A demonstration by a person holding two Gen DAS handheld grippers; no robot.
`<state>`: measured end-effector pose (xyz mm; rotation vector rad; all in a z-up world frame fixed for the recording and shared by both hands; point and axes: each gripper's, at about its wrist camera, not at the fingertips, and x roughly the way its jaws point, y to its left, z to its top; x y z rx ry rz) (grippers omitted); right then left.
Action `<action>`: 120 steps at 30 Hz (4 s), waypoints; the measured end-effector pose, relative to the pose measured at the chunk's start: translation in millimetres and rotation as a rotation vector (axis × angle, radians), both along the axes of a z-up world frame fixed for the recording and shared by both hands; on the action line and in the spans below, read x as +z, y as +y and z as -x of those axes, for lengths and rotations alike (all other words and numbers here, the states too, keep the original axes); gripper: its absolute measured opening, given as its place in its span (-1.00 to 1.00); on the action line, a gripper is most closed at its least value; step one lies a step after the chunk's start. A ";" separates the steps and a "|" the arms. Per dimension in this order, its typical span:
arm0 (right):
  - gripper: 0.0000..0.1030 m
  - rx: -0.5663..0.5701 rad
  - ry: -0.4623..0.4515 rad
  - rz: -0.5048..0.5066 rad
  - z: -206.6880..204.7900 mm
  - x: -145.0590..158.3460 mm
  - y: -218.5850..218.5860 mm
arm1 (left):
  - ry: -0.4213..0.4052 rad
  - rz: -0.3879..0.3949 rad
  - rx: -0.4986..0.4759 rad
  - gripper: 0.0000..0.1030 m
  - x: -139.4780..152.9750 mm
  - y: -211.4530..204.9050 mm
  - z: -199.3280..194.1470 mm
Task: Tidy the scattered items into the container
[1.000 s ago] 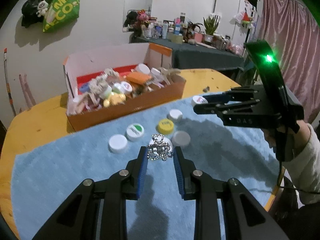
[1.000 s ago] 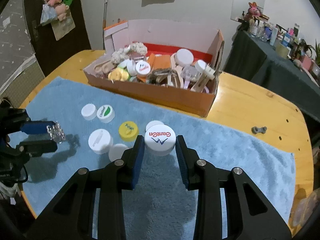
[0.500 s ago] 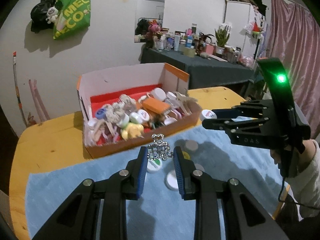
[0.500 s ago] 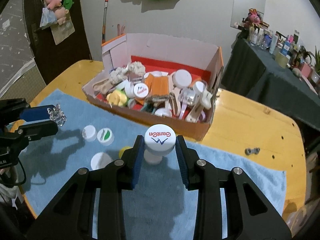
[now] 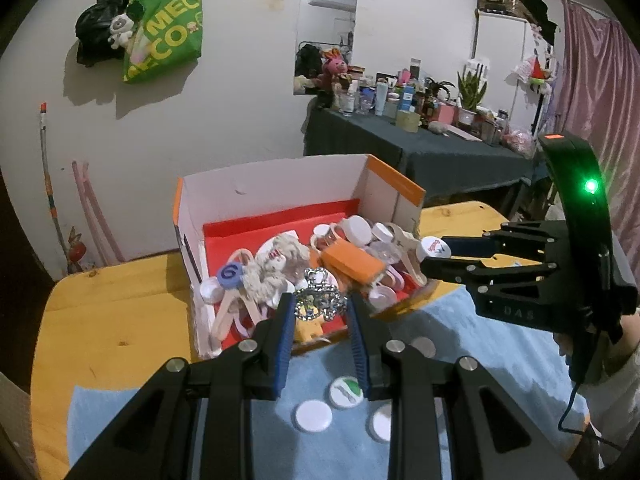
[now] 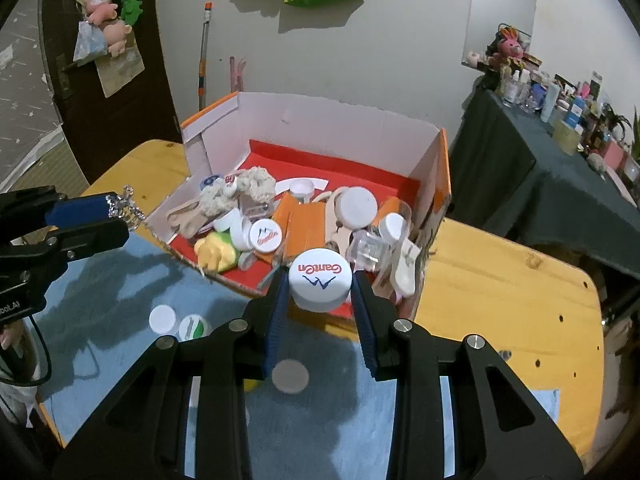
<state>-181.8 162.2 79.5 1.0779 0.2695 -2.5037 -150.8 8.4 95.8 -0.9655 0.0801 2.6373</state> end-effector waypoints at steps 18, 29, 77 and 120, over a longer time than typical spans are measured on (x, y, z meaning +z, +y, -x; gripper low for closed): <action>-0.41 -0.082 -0.042 -0.048 48.5 -21.3 -10.1 | -0.042 0.039 0.074 -0.46 -38.0 8.6 50.5; -0.41 -0.135 -0.072 -0.084 63.2 -34.9 -5.5 | -0.073 0.035 0.094 -0.46 -54.7 9.3 64.4; -0.40 -0.141 -0.025 -0.207 59.3 -49.9 -18.3 | -0.087 0.049 0.112 -0.46 -69.4 4.6 66.4; -0.39 -0.148 -0.040 -0.217 58.8 -55.6 -19.8 | -0.087 0.054 0.118 -0.21 -72.0 5.4 65.4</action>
